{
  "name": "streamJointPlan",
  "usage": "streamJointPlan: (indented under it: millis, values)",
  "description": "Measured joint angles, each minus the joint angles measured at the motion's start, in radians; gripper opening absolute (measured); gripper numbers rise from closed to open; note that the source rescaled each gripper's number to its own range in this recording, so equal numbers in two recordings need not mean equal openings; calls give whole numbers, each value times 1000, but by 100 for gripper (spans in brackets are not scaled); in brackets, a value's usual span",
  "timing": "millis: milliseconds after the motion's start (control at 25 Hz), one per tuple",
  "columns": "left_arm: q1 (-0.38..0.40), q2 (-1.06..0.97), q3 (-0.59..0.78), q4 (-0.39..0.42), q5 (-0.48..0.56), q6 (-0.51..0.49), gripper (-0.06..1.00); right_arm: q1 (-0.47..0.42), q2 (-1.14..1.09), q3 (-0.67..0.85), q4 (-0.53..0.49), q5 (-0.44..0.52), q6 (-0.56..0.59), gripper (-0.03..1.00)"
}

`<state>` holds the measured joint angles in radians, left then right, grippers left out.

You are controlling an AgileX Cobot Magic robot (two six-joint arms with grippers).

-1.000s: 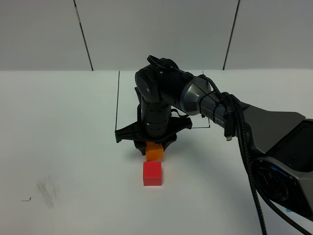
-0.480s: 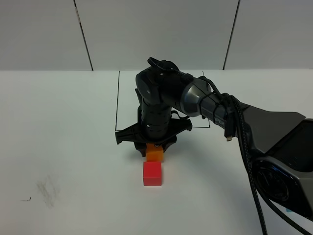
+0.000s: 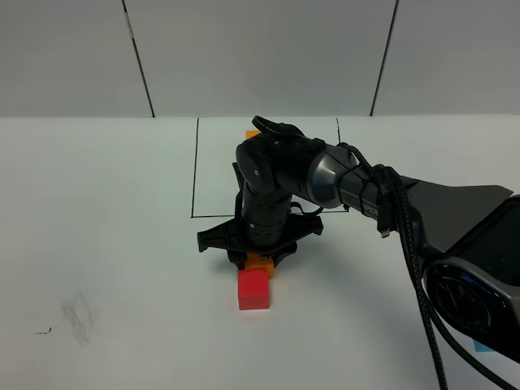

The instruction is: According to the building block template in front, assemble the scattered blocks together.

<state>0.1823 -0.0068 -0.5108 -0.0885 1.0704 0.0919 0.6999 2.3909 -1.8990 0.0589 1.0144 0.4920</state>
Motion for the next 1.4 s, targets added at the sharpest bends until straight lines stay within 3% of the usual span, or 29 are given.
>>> streamJointPlan:
  millis: [360,720,1400]
  values:
    - [0,0,0,0,0,-1,61,-2,-4,26,165,-92,-43,2]
    - [0,0,0,0,0,-1,61,-1,-1,26,161,-94,-48,2]
    - [0,0,0,0,0,-1,61,2,-1,26,51,-68,-33,1]
